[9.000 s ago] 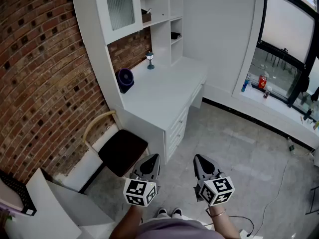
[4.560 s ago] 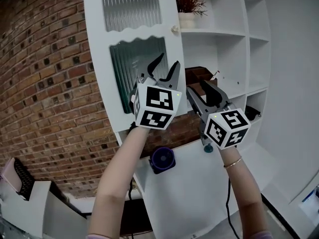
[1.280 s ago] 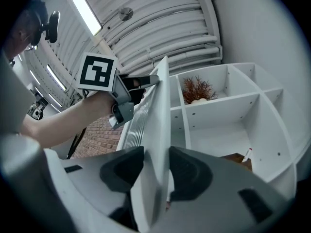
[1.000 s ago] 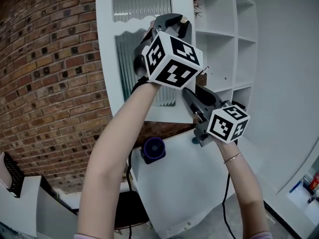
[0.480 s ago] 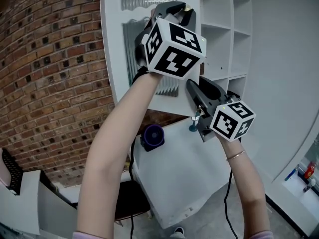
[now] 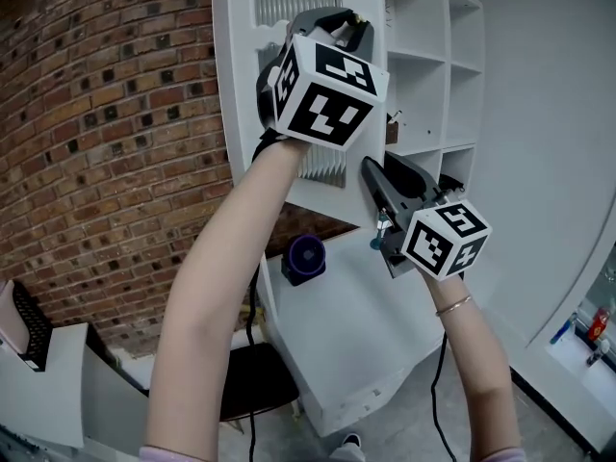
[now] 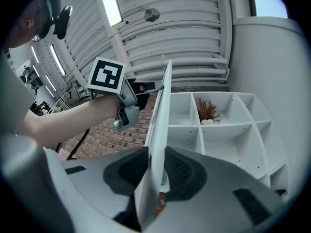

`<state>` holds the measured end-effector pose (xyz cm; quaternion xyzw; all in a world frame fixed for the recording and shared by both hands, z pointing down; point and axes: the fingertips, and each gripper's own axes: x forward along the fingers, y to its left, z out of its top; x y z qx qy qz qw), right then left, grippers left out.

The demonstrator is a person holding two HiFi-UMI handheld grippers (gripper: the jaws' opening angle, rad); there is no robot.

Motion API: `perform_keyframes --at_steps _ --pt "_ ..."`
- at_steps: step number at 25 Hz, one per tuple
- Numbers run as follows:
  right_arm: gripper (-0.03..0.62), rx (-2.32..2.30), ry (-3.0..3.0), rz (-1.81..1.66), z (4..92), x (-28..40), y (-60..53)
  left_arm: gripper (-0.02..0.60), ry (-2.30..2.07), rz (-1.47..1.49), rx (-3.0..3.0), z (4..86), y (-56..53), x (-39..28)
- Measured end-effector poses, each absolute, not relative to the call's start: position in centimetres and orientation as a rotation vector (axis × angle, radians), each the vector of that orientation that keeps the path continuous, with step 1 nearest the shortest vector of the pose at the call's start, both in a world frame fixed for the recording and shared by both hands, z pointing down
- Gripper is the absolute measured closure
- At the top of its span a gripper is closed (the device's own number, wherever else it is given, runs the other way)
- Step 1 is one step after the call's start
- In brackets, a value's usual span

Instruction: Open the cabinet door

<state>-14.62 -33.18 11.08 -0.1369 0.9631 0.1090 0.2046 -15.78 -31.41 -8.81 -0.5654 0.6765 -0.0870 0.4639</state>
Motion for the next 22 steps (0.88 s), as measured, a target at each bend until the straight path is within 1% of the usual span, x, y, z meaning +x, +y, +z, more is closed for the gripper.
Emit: perform_keyframes --at_steps 12,22 --pt "0.502 -0.35 2.657 0.308 10.8 -15.1 -28.0 0.488 1.658 -0.193 -1.377 -9.0 -26.6 -16.6" --pt "0.502 -0.336 2.641 0.35 10.8 -16.9 -24.0 0.489 1.667 -0.219 -1.345 -9.0 -22.7 -18.1"
